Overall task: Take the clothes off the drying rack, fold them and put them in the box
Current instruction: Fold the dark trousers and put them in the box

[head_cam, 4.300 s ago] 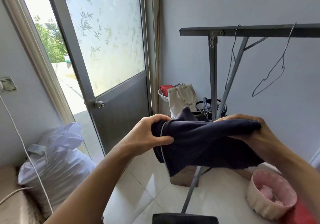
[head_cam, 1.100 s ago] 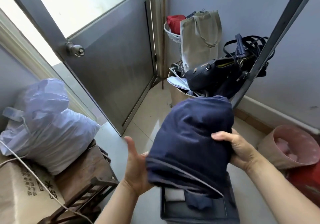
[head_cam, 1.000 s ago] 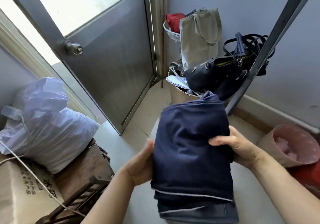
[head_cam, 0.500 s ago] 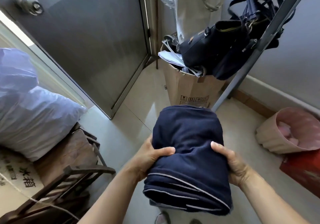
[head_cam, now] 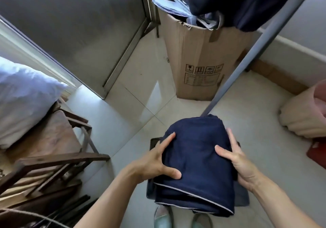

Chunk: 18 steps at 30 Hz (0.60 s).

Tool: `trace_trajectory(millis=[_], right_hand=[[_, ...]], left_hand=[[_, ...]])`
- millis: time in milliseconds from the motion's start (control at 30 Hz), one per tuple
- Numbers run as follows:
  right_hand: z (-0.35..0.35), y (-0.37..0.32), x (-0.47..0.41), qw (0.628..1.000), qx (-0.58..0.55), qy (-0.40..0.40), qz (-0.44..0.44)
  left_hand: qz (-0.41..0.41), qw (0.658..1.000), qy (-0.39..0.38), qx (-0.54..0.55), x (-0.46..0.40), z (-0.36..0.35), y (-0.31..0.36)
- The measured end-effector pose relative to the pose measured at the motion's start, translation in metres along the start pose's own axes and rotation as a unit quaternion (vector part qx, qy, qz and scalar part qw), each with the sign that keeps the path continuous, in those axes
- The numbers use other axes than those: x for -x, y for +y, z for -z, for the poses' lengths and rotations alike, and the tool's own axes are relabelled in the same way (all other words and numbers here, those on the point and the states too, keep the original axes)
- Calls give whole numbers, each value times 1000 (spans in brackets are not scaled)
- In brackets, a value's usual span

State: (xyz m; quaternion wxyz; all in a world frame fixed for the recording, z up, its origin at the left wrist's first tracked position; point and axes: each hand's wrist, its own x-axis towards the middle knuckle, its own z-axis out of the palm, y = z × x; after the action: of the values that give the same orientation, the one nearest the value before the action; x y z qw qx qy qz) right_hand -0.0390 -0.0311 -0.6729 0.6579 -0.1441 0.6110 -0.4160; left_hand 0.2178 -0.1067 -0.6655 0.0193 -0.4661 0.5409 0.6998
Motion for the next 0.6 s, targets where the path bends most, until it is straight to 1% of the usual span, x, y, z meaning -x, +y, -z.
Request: trace_trajectory(millis=[100,167,267,367,467,600], right_hand=[[17,25,-13,999,11,-27,23],[33,44,-20,1000,6,-28,8],[60,76,-22,998,-10,-14,-61],[89,110,-21,991,-5,-22,-135],[113,139,-24,983,-20,-13,-180],[137,174,-46,976,-19,21,-215]], left_hand=[[41,999,-8,14,-21,-14,-24],[64,997,-20,23,-34,-29,-42],[111,990,-54,74,-51,-55,-68],[147,980,-79,106,-70,-81,-96],[172,977,-90,93,-91,-104,-124],[183,977,-88,60,-120,-121,-148]])
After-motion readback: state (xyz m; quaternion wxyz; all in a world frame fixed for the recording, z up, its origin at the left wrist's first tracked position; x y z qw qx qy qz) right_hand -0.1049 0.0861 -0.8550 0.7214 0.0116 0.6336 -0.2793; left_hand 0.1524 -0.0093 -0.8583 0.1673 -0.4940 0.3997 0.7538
